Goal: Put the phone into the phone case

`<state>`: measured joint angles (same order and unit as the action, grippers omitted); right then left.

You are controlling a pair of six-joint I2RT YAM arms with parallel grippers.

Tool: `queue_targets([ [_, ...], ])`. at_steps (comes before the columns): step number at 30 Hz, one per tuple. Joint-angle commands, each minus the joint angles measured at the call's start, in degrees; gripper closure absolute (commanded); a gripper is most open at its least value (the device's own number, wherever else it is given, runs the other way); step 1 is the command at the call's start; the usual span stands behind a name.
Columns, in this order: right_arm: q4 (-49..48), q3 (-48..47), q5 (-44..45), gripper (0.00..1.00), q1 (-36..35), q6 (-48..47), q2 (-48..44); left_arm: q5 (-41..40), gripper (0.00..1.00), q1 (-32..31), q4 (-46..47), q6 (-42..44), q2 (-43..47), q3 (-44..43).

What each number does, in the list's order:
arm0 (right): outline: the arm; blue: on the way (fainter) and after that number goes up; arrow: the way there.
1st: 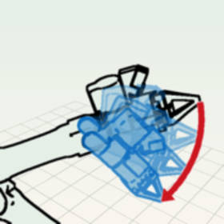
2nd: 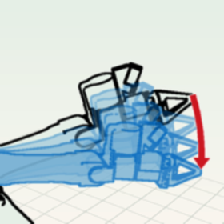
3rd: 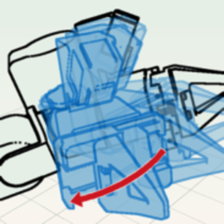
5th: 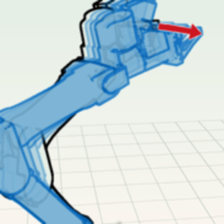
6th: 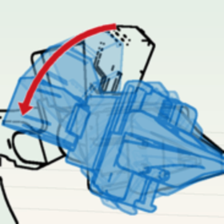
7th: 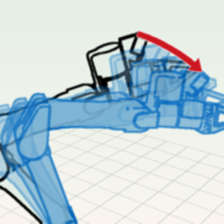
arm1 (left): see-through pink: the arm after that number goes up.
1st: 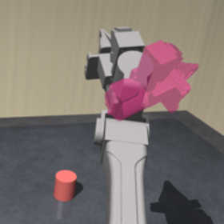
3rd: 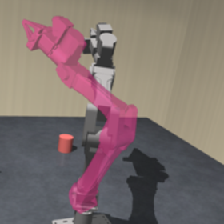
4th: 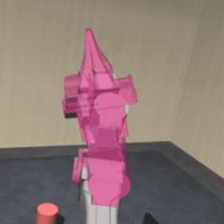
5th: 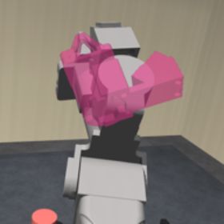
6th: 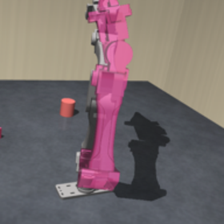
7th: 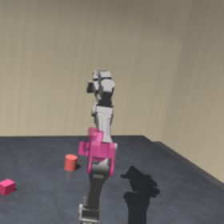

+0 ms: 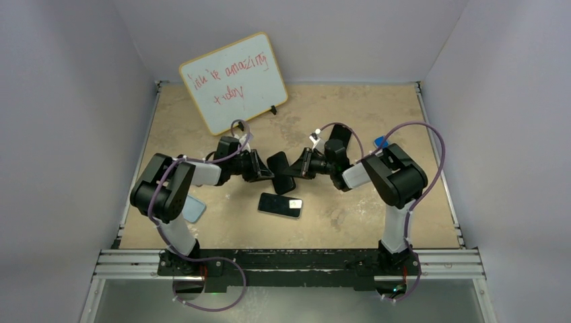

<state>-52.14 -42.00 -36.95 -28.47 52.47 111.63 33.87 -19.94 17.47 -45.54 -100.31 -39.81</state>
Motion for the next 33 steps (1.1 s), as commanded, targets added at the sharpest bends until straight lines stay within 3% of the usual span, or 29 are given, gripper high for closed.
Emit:
queue_targets([
  [1, -3.53, -2.22, -4.71, 0.92, -0.75, 1.89, -0.29, 3.82, 0.78, -0.62, 1.63, -0.83, 1.07, 0.58],
  [3, -2.28, -2.82, -4.95, 1.00, -0.75, 1.66, -0.82, 3.75, 0.72, -0.50, 0.18, -0.28, 2.90, 0.10],
  [16, -6.04, 1.37, -8.26, 1.00, 0.61, 8.17, -12.46, -1.64, 0.12, 2.63, -23.53, 8.29, 24.81, -4.25],
  [23, -10.38, 4.89, -10.00, 1.00, 0.61, 12.25, -20.31, -5.77, 0.08, 2.68, -33.21, 11.43, 36.14, -8.79],
  [29, -10.40, 6.56, -9.32, 1.00, 0.61, 12.46, -29.83, 0.77, 0.14, 2.63, -28.30, 5.40, 42.05, -6.50],
  [33, -16.61, 7.74, -10.96, 1.00, 0.48, 17.26, -32.35, 2.33, 0.14, 2.63, -24.82, 2.37, 46.11, -5.43],
])
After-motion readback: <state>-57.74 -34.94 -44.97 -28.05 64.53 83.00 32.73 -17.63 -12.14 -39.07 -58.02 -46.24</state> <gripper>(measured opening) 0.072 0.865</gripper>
